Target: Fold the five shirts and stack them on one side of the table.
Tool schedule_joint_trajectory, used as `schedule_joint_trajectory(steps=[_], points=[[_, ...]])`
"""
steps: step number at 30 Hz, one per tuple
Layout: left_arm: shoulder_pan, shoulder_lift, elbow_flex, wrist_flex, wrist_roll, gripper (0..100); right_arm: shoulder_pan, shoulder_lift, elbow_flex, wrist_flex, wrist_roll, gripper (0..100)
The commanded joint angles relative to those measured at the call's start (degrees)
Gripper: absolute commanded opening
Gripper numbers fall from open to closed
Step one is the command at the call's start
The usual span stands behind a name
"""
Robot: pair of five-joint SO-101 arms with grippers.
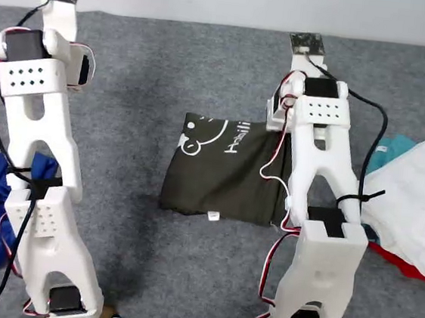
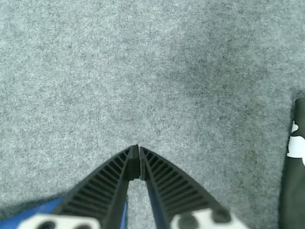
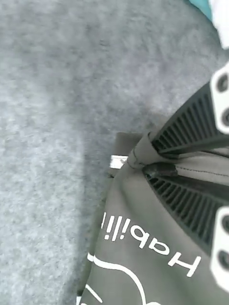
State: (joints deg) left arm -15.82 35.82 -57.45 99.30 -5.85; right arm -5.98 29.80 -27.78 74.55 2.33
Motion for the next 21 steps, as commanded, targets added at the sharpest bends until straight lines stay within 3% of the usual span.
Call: schedule_joint_trajectory(steps=[1, 5, 10, 12, 16, 21], points=[[0.2, -3.4, -0.2, 1.1, -0.8, 0, 1.4, 0.7, -3.3, -1.7, 3.1, 0.9], [0.2, -3.4, -0.2, 1.1, -0.8, 0, 2.2, 4.5, -5.7, -1.1, 4.4, 2.8], [0.3, -3.4, -0.2, 1.1, -0.8, 0, 2.9, 5.3, -13.6, 6.8, 3.1, 20.8], [0.3, -3.4, -0.2, 1.2, -0.8, 0, 2.9, 5.3, -17.8, 11.7, 3.0, 22.5], [0.3, -3.4, -0.2, 1.2, -0.8, 0, 0.7, 5.4, -24.3, 22.4, 3.0, 19.7], [0.2, -3.5, -0.2, 1.2, -0.8, 0, -2.8, 5.3, -25.9, 28.4, 3.0, 3.7]])
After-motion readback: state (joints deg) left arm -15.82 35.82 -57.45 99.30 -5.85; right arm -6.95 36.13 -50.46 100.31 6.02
